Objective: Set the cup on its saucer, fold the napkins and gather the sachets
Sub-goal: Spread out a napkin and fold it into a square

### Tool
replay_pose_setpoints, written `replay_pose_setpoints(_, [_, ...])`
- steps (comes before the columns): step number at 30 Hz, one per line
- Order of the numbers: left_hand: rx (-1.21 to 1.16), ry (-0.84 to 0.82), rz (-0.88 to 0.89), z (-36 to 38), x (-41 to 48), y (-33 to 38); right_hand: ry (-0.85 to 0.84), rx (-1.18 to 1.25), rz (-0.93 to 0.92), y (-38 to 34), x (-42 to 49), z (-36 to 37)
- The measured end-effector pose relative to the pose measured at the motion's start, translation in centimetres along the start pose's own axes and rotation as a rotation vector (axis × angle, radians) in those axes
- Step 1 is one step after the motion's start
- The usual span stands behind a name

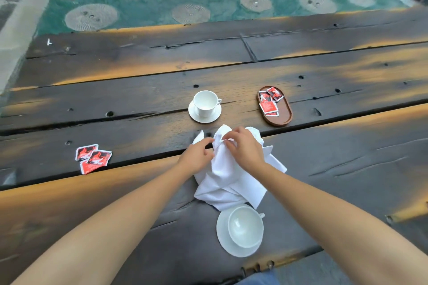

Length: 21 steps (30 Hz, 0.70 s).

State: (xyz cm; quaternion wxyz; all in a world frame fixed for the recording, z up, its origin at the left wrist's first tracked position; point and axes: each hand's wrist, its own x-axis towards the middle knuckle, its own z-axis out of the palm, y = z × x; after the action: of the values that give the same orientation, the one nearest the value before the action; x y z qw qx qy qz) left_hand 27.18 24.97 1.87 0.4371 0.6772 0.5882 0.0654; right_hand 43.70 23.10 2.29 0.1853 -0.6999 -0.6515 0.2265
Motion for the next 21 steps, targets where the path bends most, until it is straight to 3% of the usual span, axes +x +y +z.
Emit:
replay_pose_setpoints(4, [0.152,-0.033,0.058,-1.3,-2.0,1.3,0.027,-0.048,-0.064,-1.9,-0.9,-1.4])
replay_pose_setpoints(12, [0.308,0.102,0.190,-5.5,-5.7,3.5,0.093,-0.172,-0.206,-5.1,0.2,-5.5])
replay_pose_setpoints(18, [0.022,0.180,0.226,-8.4,-6.7,6.2,0.112,-0.135,-0.287,-7.2,2.4,-9.0])
replay_pose_setpoints(21, [0.005,0.241,0.250,-9.8,-7.3,7.2,0.131,-0.213,-0.405,-8.3,3.3,-11.1])
